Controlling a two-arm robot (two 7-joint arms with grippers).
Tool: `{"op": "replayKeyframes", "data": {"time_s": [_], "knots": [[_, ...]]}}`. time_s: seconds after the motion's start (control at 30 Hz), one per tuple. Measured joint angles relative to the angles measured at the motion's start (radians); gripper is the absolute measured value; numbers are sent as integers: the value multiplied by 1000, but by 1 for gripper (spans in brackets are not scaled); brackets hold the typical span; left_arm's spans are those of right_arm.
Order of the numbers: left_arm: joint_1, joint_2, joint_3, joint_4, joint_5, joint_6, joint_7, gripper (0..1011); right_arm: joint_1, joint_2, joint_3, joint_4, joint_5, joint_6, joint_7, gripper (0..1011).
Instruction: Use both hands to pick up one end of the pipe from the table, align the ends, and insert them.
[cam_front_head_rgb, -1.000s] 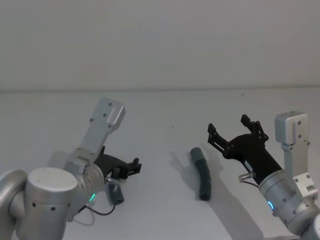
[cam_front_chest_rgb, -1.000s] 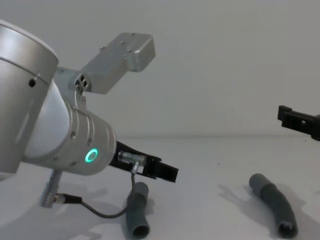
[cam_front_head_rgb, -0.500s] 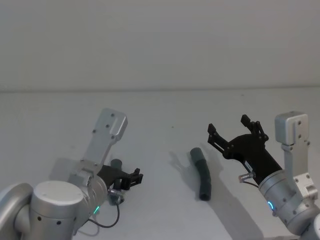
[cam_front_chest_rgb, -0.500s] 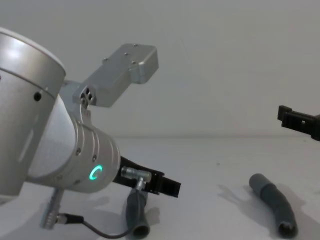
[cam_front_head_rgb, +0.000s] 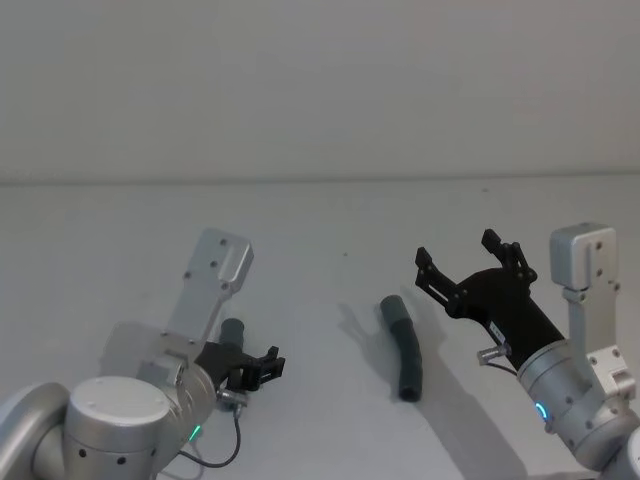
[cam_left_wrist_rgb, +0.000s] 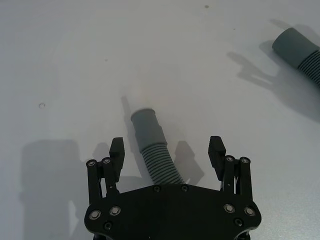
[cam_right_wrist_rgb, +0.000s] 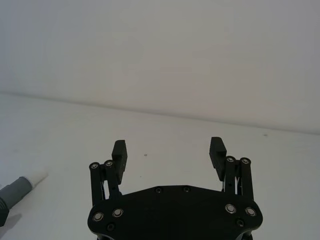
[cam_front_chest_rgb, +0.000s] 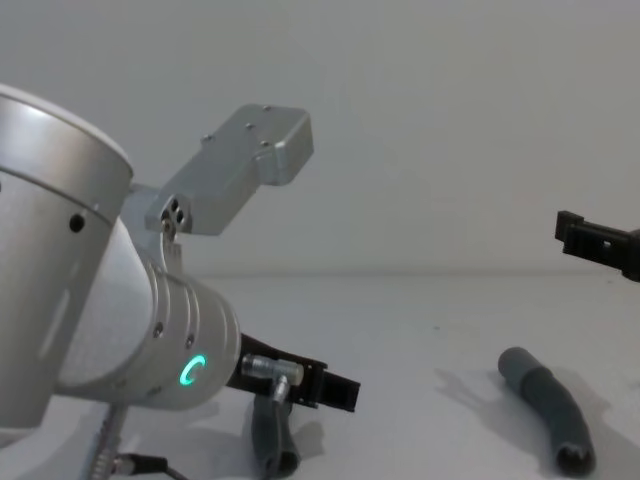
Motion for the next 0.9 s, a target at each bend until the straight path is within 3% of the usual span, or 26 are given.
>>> {"op": "replayKeyframes", "data": {"time_s": [0.73, 0.9], "knots": [[16, -26, -15, 42, 11, -30, 1, 999, 0, 0, 0, 0, 0, 0, 0, 1004], [12, -35, -19, 60, 12, -44, -2, 905, 0, 0, 0, 0, 0, 0, 0, 1004]]}}
